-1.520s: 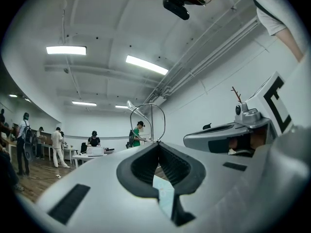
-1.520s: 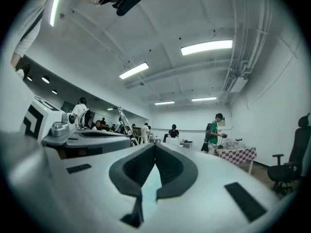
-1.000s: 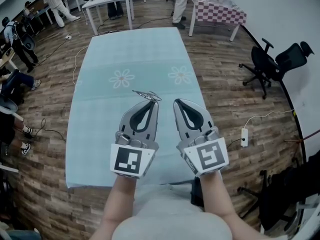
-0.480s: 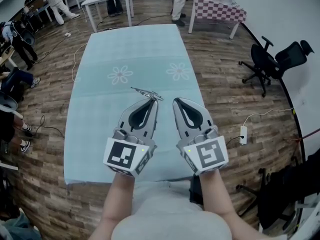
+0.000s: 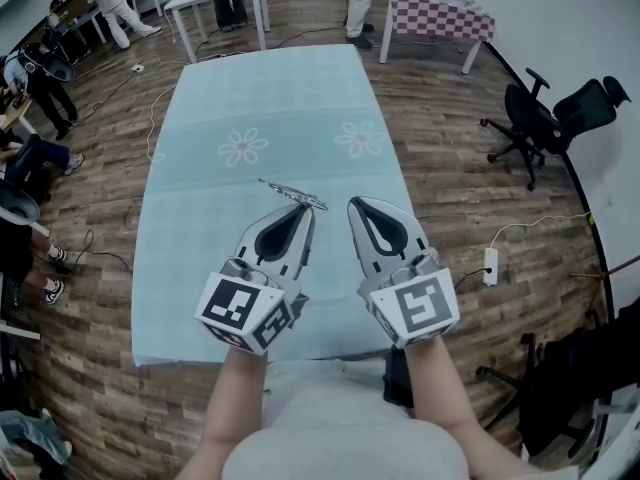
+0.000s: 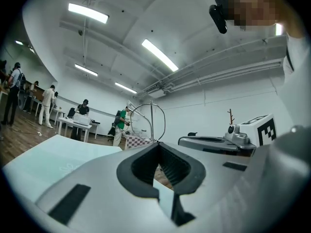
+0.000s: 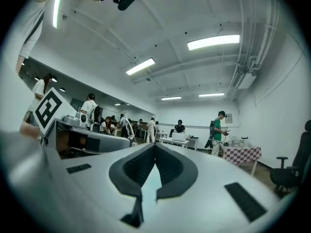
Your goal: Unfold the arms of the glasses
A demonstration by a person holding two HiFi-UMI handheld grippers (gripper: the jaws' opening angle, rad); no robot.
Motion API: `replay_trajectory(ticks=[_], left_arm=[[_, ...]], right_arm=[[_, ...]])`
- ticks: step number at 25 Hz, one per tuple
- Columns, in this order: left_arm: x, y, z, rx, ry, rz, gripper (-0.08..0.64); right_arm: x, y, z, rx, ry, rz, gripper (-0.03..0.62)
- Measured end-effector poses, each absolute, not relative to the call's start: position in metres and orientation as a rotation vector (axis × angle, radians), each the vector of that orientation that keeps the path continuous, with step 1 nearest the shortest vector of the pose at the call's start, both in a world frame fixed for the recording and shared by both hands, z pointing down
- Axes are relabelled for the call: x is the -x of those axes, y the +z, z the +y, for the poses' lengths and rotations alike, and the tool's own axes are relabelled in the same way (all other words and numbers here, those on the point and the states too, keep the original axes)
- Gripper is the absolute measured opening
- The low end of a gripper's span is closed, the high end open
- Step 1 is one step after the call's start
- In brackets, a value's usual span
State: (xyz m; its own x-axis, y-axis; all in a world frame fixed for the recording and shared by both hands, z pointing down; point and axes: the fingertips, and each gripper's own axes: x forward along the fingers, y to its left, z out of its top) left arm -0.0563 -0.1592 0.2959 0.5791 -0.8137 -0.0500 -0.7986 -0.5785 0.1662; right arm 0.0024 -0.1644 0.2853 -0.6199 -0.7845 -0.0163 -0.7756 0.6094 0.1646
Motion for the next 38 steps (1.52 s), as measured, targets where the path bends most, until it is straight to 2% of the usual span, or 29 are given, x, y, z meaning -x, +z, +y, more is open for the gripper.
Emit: replay_trajectory(ticks=[38], left_arm=[[0.077, 0.328, -0.147, -2.256, -0.451, -0.719, 0.009]], right_arm=[[-0.017, 0.322, -0.153, -1.221, -0.183, -2.697, 0.006]])
